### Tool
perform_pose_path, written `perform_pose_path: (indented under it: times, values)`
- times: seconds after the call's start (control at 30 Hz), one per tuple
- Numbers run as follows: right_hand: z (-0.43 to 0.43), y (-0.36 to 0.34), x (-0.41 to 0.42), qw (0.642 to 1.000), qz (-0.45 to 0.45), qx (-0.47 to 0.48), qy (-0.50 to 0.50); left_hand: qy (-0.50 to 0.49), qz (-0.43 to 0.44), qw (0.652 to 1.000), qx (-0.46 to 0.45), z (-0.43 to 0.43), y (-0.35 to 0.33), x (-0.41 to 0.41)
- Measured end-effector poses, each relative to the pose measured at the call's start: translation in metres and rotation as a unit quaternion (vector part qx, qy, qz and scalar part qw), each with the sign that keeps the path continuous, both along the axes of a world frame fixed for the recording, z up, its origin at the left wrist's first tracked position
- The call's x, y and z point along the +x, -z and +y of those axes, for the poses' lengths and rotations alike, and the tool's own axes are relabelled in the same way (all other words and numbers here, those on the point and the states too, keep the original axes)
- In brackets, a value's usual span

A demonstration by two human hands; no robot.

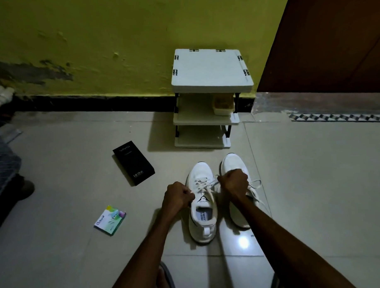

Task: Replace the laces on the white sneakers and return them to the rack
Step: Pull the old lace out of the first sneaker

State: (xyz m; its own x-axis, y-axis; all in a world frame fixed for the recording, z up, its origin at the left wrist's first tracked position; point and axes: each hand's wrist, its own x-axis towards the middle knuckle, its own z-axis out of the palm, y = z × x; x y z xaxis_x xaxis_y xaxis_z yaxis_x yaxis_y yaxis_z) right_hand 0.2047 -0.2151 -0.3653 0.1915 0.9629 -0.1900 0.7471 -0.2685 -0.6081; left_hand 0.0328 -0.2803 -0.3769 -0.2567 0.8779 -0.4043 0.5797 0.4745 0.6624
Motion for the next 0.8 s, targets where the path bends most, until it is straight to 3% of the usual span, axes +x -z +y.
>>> perform_pose_path:
  times: [0.07, 0.17, 0.27, 0.37, 0.47, 0.53, 0.6, 0.67, 0.7, 0.73, 0.77, 0.8]
  values:
    - [-0.005, 0.002, -0.006, 0.999, -0.014, 0.012, -0.048, 0.002, -0.002, 1.0, 0.006, -0.001, 0.001, 0.0]
    - [-0.005, -0.006, -0.021, 0.976, -0.028, 0.037, -0.215, 0.001, -0.003, 1.0, 0.006, -0.002, 0.001, 0.001]
    - [-0.009, -0.012, -0.035, 0.914, -0.196, 0.025, -0.355, 0.001, -0.003, 1.0, 0.012, -0.001, 0.001, 0.001]
    - [-0.014, -0.008, -0.038, 0.873, -0.301, 0.046, -0.381, 0.002, -0.01, 1.0, 0.018, 0.0, 0.0, 0.002]
    - [-0.015, -0.003, -0.037, 0.837, -0.332, 0.094, -0.424, 0.006, -0.004, 1.0, 0.005, 0.0, -0.001, 0.003]
    - [-0.013, -0.009, -0.037, 0.839, -0.313, 0.108, -0.432, 0.009, 0.001, 1.0, 0.007, -0.001, -0.001, 0.005]
    - [0.0, -0.023, -0.031, 0.896, -0.243, 0.145, -0.343, 0.008, 0.019, 1.0, 0.012, -0.002, 0.001, 0.006]
    - [0.017, -0.041, -0.018, 0.964, -0.119, 0.181, -0.153, -0.001, 0.015, 1.0, 0.019, -0.004, 0.004, 0.005]
    - [0.024, -0.048, -0.01, 0.982, -0.033, 0.182, -0.046, -0.004, 0.011, 1.0, 0.024, -0.005, 0.005, 0.005]
    - [0.029, -0.054, -0.003, 0.983, 0.082, 0.157, 0.051, -0.003, 0.014, 1.0, 0.027, -0.005, 0.005, 0.005]
    - [0.032, -0.058, 0.0, 0.958, 0.234, 0.098, 0.131, 0.003, 0.019, 0.999, 0.027, -0.005, 0.005, 0.006]
    - [0.032, -0.059, -0.001, 0.896, 0.403, 0.009, 0.184, 0.01, 0.028, 0.999, 0.027, -0.005, 0.005, 0.007]
